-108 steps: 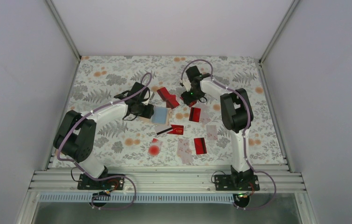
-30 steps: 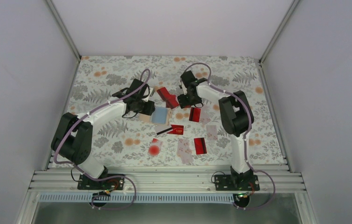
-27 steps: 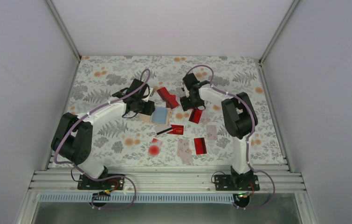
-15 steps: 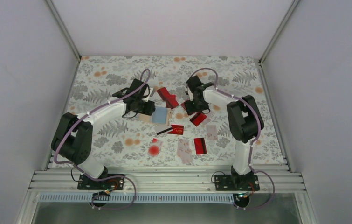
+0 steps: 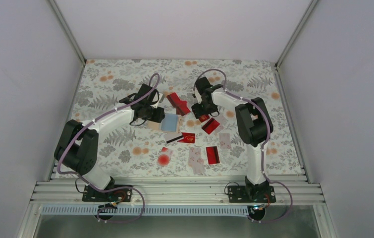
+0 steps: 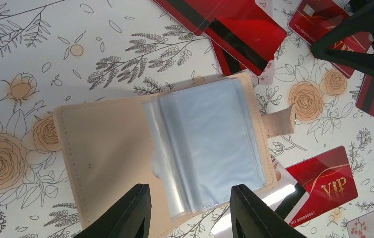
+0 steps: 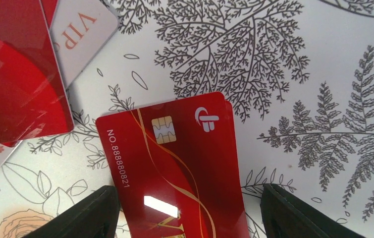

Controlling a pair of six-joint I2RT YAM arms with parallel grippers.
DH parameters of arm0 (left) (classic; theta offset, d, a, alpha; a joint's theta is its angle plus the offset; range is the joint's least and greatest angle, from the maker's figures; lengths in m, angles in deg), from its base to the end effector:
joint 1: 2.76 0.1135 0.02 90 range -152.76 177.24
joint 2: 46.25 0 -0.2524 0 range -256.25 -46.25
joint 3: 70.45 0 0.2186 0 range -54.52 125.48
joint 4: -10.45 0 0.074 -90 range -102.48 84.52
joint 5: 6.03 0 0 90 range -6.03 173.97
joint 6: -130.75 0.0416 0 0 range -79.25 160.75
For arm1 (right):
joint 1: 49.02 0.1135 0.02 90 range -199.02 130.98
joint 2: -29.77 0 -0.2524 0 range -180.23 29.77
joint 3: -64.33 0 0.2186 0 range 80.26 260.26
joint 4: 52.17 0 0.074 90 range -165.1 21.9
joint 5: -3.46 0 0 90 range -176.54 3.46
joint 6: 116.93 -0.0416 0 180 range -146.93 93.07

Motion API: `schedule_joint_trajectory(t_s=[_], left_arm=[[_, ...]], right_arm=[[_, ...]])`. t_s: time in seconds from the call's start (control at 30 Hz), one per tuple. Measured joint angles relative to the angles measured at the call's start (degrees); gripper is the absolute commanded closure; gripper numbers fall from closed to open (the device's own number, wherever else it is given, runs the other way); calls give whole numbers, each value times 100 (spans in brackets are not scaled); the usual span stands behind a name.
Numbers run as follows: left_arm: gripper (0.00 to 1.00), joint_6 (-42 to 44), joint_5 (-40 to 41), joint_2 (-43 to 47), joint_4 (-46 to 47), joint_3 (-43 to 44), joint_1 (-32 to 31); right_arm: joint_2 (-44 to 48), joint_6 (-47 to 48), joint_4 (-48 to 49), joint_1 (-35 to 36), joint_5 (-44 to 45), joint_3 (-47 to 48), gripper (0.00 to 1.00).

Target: Put the credit cards into the card holder

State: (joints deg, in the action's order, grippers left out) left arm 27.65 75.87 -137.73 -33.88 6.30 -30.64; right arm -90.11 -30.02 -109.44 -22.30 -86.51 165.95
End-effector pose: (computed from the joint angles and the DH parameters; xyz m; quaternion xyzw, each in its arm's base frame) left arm 0.2599 -0.1441 0.2114 0.1423 0.9510 -0.1569 0.2254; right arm 0.3414 0.1718 0.1519 -0.2031 0.9710 0.0321 0.1218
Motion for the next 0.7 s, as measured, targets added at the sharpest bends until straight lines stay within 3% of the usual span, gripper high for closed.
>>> schedule_joint_trajectory(t_s=[0.33, 0.57, 0.7], left_arm=[[58, 0, 11, 0, 0, 0, 0], [58, 0, 11, 0, 0, 0, 0], [58, 0, 13, 0, 0, 0, 0]], right_arm=[[103, 136, 234, 52, 11, -227, 29], [140, 240, 343, 85, -39, -321, 43], [164, 278, 417, 101, -52, -382, 44]])
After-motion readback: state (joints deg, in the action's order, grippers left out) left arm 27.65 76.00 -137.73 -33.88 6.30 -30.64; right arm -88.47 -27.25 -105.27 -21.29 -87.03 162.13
